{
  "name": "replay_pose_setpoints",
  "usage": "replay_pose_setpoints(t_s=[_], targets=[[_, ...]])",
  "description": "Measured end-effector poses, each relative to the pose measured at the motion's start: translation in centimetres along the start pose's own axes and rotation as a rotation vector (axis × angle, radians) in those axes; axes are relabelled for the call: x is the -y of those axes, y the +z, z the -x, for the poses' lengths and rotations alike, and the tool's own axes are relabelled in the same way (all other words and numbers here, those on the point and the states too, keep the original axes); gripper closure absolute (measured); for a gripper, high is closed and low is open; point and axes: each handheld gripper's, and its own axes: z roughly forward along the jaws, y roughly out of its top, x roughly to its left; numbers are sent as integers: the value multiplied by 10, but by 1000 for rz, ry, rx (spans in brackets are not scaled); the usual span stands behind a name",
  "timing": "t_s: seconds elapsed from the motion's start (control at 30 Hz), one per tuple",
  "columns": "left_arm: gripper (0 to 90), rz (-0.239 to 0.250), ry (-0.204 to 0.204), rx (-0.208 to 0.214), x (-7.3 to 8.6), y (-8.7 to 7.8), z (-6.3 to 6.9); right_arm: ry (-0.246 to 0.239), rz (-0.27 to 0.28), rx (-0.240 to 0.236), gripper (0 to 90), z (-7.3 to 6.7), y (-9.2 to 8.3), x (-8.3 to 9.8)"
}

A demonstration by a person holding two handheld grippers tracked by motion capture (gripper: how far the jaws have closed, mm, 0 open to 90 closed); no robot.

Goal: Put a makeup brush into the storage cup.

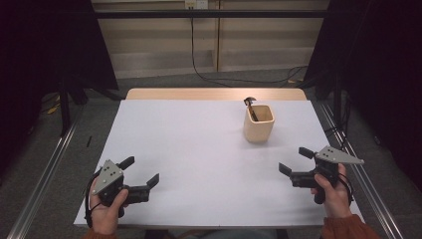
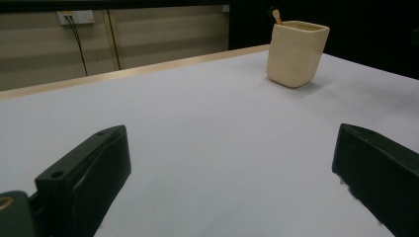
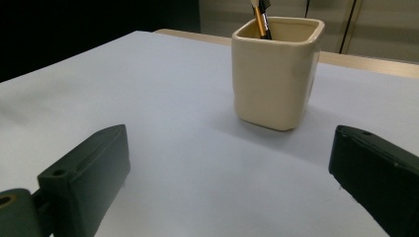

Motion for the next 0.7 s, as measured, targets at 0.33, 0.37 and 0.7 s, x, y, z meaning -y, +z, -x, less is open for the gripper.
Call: replay_pose_setpoints(t_s=[0.33, 0.37, 0.7], targets=[[15, -7, -6, -15, 3, -7, -3, 19, -37, 19, 18, 2, -14, 17], [15, -6, -8, -15, 3, -7, -3, 19, -50, 23, 21, 2, -14, 19], [16, -2, -5, -7, 3, -5, 0, 26, -24, 29, 15, 6, -21, 22]])
